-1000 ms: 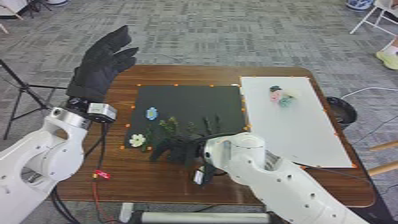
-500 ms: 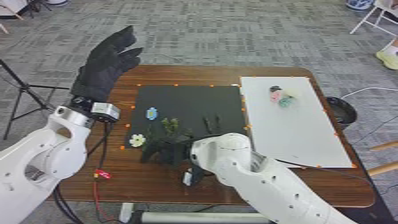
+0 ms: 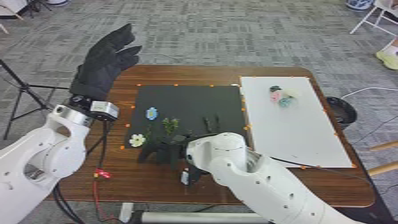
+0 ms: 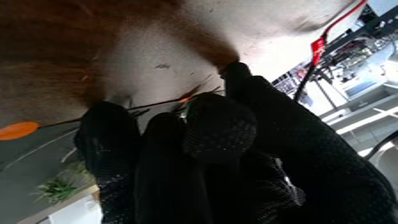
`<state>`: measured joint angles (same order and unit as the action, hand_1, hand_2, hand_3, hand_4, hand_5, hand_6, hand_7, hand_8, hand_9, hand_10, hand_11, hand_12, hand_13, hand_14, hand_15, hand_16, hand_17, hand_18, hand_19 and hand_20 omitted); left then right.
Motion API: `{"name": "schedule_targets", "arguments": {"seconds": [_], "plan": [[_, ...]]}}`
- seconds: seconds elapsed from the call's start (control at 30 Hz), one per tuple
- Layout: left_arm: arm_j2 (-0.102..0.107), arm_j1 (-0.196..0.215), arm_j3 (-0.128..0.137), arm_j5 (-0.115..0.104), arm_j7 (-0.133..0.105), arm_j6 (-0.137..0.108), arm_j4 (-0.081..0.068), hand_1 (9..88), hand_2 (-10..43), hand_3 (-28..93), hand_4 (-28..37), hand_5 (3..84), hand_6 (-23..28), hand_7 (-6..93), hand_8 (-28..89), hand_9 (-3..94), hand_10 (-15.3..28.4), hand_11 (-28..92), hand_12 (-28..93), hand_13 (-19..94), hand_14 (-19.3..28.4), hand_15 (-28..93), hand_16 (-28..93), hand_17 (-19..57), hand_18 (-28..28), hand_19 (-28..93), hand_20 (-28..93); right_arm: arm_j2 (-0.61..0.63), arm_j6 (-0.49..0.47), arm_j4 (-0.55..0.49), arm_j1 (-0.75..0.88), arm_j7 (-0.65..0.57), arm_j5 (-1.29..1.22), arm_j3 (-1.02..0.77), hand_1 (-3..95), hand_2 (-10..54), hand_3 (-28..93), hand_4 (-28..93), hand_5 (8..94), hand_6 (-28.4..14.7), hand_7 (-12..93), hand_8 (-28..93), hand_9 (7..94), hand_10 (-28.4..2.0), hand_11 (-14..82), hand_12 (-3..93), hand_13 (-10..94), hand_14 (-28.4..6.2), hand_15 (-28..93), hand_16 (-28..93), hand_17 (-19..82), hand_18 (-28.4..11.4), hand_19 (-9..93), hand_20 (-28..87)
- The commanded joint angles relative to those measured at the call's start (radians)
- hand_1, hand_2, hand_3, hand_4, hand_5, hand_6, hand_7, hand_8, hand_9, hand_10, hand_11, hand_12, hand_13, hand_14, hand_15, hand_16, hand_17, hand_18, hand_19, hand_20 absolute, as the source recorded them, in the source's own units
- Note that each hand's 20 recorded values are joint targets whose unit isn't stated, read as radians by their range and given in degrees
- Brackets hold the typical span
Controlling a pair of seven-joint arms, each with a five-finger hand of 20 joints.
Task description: Arrange flowers
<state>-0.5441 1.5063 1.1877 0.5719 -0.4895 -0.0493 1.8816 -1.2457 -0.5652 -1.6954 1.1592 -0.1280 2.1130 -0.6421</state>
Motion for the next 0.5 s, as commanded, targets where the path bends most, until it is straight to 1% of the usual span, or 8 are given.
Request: {"name": "schedule_targets", "arguments": {"seconds": [0.03,0.17,0.27,0.5], "plan": [[-0.006,0.009,0.009,0.003,0.0,0.003,0.008,27.8,-4.0,66,-25.1,23.6,1.7,16.1,-8,17.7,9.7,13,19,16,13.1,24,6,-10.8,18.9,36,12,0.005,0.003,0.043,-0.012,-0.044,0.025,0.021,24.2,20.9,93,-2,41.6,1.7,15,-13,88.0,-9.6,67.4,30.4,89,-4.8,90,32,52,-23.0,93,58],[-0.004,0.016,0.014,0.002,-0.003,0.001,0.011,27.8,-4.0,66,-25.1,23.6,1.7,16.0,-8,17.8,9.8,13,19,16,13.0,24,6,-10.8,18.9,36,12,0.008,0.012,0.051,-0.02,-0.057,0.024,0.024,24.0,20.7,93,-2,41.8,1.5,15,-13,88.2,-9.5,67.5,30.3,89,-4.8,90,32,52,-22.9,93,58],[-0.006,0.01,0.009,0.001,-0.002,-0.001,0.008,27.8,-4.0,66,-25.2,23.6,1.7,15.9,-8,17.8,9.7,13,19,16,13.0,24,6,-10.8,18.9,36,12,0.009,0.019,0.057,-0.024,-0.062,0.028,0.02,23.8,20.8,93,-2,42.0,1.5,15,-14,88.3,-9.5,67.5,30.3,89,-4.8,90,32,52,-23.0,93,59],[-0.005,0.021,0.017,0.001,-0.003,-0.001,0.012,27.7,-4.1,66,-25.3,23.6,1.7,16.1,-8,17.8,9.7,13,19,16,13.1,24,6,-10.9,18.9,36,12,0.01,0.043,0.068,-0.033,-0.076,0.03,0.016,23.6,20.8,93,-1,42.4,1.4,15,-14,88.5,-9.5,67.5,30.4,90,-4.7,90,32,52,-23.1,93,59]]}}
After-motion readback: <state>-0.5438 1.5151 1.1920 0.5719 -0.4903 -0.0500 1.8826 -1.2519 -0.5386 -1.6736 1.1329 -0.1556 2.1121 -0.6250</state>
